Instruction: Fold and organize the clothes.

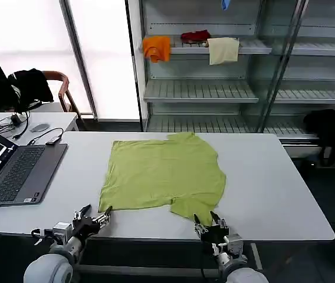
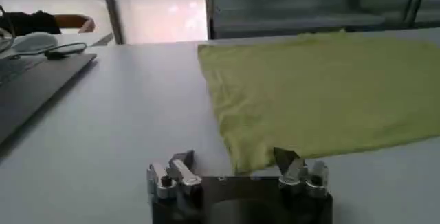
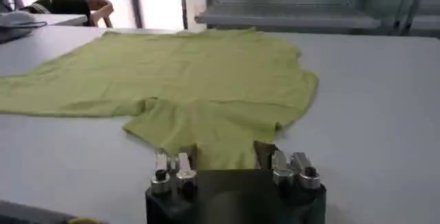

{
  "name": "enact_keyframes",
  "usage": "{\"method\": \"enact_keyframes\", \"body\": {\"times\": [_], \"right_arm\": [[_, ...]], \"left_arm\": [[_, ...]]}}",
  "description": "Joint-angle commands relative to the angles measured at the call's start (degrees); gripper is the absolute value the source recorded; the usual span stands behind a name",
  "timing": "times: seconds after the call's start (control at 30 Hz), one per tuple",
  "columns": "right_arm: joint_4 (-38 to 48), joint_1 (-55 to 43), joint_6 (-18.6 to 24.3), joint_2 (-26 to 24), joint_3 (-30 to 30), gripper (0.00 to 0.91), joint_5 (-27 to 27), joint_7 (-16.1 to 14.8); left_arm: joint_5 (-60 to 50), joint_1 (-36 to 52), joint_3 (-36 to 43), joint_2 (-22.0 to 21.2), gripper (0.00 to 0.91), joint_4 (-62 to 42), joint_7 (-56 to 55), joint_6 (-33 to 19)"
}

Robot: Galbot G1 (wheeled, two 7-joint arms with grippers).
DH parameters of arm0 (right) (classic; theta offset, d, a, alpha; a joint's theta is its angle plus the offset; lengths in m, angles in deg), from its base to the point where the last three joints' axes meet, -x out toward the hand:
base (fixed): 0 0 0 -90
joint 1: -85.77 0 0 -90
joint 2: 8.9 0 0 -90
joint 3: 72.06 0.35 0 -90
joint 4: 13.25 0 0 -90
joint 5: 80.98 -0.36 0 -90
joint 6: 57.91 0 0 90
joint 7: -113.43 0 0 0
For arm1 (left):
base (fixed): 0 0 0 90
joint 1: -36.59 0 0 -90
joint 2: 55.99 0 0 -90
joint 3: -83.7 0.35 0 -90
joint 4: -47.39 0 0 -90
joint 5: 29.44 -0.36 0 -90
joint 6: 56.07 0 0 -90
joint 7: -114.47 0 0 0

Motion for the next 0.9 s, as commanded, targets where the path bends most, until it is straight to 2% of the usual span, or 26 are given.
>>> {"method": "enact_keyframes", "body": {"times": [0.03, 0.17, 0.3, 0.57, 0.77, 0.9], "right_arm": [[0.6, 0.0, -0.1, 0.1, -0.2, 0.0, 1.0, -0.5], [0.3, 0.0, -0.1, 0.1, -0.1, 0.0, 0.5, -0.6], [-0.9, 0.0, 0.2, 0.4, 0.3, 0.0, -2.3, -0.2], [-4.6, 0.2, 3.1, 0.9, 0.7, 0.0, -2.3, 1.4], [-4.7, -4.6, 3.2, 2.1, 1.0, 0.0, -2.0, 2.5], [0.1, -10.7, 2.4, 3.6, 0.8, 0.0, -1.4, 2.6]], "left_arm": [[-0.1, 0.0, 0.0, 0.0, 0.0, -1.2, 0.1, -0.1], [0.0, -0.1, -0.1, 0.0, 0.0, -0.9, 0.7, -0.5], [0.2, -0.4, -0.2, -0.1, 0.0, 0.1, 0.8, -1.5], [0.1, -1.4, -0.8, -0.5, 0.0, 4.8, 0.9, -2.4], [-0.3, 3.7, -0.8, -2.7, 0.0, 4.1, 0.6, -0.8], [0.1, 8.8, 0.0, -3.8, 0.0, 2.0, 0.7, 1.4]]}}
